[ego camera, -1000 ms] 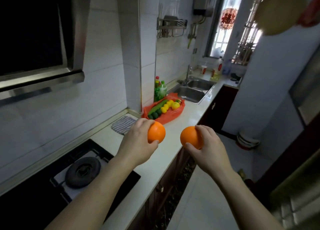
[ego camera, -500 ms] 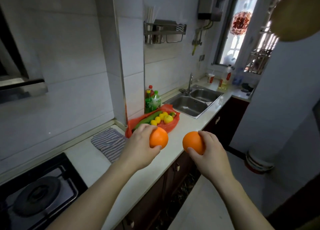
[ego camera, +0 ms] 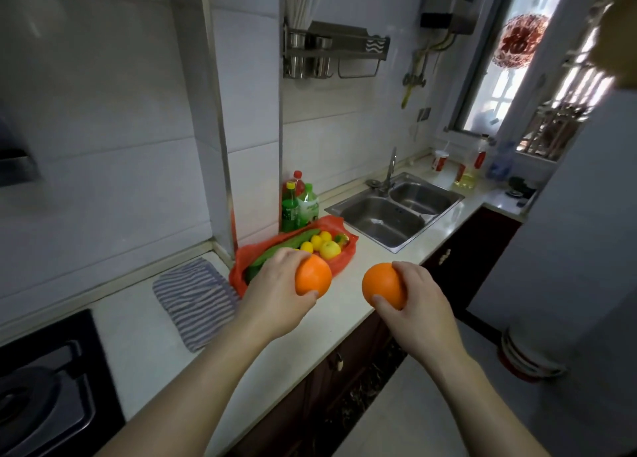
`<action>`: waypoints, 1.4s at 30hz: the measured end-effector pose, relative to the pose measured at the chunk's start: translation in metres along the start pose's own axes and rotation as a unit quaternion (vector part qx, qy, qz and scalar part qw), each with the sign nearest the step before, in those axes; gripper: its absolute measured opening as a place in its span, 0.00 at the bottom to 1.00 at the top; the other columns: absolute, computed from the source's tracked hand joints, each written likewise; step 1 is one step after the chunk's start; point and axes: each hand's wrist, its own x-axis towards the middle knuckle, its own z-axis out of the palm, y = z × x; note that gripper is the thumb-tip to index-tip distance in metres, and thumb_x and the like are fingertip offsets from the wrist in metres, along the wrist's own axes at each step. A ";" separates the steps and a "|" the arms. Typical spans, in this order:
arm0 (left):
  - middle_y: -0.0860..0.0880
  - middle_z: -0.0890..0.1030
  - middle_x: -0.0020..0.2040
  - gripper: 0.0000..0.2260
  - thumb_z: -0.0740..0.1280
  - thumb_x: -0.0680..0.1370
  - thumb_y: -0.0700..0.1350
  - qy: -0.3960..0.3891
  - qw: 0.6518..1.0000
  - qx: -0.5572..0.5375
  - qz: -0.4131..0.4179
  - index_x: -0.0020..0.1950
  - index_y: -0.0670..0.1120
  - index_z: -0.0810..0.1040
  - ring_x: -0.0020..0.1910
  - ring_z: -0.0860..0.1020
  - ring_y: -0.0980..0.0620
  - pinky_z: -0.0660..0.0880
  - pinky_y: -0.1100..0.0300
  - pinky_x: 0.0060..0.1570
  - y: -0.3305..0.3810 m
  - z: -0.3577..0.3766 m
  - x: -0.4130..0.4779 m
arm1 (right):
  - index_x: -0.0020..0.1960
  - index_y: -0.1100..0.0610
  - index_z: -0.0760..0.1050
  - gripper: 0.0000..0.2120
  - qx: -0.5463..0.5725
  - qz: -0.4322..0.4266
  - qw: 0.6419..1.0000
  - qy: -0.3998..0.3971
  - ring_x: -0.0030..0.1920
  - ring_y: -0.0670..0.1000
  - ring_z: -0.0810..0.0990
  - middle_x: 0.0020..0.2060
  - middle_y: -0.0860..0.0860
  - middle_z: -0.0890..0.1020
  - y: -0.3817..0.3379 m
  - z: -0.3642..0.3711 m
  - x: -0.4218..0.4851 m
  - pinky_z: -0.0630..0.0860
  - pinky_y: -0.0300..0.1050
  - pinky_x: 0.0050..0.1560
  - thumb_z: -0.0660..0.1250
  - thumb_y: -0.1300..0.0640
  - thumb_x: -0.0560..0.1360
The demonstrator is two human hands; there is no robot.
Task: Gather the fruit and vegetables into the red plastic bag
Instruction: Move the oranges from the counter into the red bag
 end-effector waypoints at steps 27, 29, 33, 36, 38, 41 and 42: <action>0.52 0.69 0.67 0.29 0.71 0.71 0.54 0.017 0.982 0.051 -0.179 0.71 0.54 0.67 0.62 0.71 0.49 0.70 0.55 0.56 -0.100 0.090 0.234 | 0.70 0.49 0.66 0.31 0.049 -0.128 0.980 -0.146 0.60 0.49 0.73 0.65 0.47 0.72 0.052 0.186 0.308 0.71 0.44 0.56 0.69 0.41 0.70; 0.52 0.69 0.67 0.30 0.71 0.72 0.54 0.020 0.976 0.059 -0.207 0.72 0.54 0.67 0.63 0.71 0.49 0.70 0.56 0.55 -0.102 0.106 0.247 | 0.70 0.49 0.65 0.31 0.057 -0.135 0.973 -0.180 0.60 0.49 0.73 0.65 0.46 0.71 0.063 0.204 0.325 0.70 0.43 0.56 0.69 0.42 0.70; 0.50 0.70 0.67 0.29 0.73 0.71 0.53 0.027 0.962 0.057 -0.265 0.70 0.52 0.69 0.63 0.71 0.48 0.72 0.54 0.58 -0.107 0.137 0.270 | 0.71 0.48 0.63 0.32 0.055 -0.158 0.953 -0.251 0.62 0.49 0.72 0.67 0.46 0.70 0.090 0.232 0.358 0.72 0.46 0.58 0.69 0.42 0.70; 0.50 0.71 0.66 0.29 0.73 0.70 0.52 0.047 0.950 0.059 -0.304 0.69 0.51 0.70 0.63 0.72 0.48 0.72 0.55 0.58 -0.110 0.157 0.282 | 0.71 0.50 0.64 0.32 0.046 -0.182 0.935 -0.300 0.63 0.51 0.72 0.67 0.47 0.69 0.103 0.250 0.379 0.71 0.45 0.55 0.69 0.43 0.70; 0.50 0.72 0.64 0.28 0.73 0.69 0.52 0.055 0.943 0.059 -0.324 0.68 0.51 0.70 0.62 0.73 0.48 0.72 0.53 0.58 -0.113 0.170 0.285 | 0.70 0.52 0.65 0.32 0.048 -0.197 0.922 -0.329 0.62 0.52 0.73 0.67 0.49 0.70 0.109 0.262 0.387 0.71 0.45 0.54 0.69 0.44 0.70; 0.52 0.72 0.64 0.28 0.73 0.69 0.53 0.054 0.930 0.049 -0.359 0.68 0.52 0.70 0.61 0.74 0.49 0.73 0.52 0.58 -0.120 0.188 0.281 | 0.70 0.52 0.65 0.31 0.051 -0.217 0.907 -0.358 0.63 0.52 0.72 0.66 0.49 0.70 0.114 0.277 0.391 0.70 0.44 0.55 0.69 0.45 0.70; 0.52 0.72 0.64 0.29 0.73 0.69 0.53 0.051 0.926 0.051 -0.370 0.68 0.52 0.70 0.62 0.73 0.49 0.73 0.52 0.58 -0.123 0.194 0.279 | 0.70 0.52 0.66 0.30 0.053 -0.220 0.902 -0.366 0.63 0.52 0.71 0.66 0.49 0.70 0.116 0.282 0.391 0.69 0.44 0.56 0.69 0.46 0.71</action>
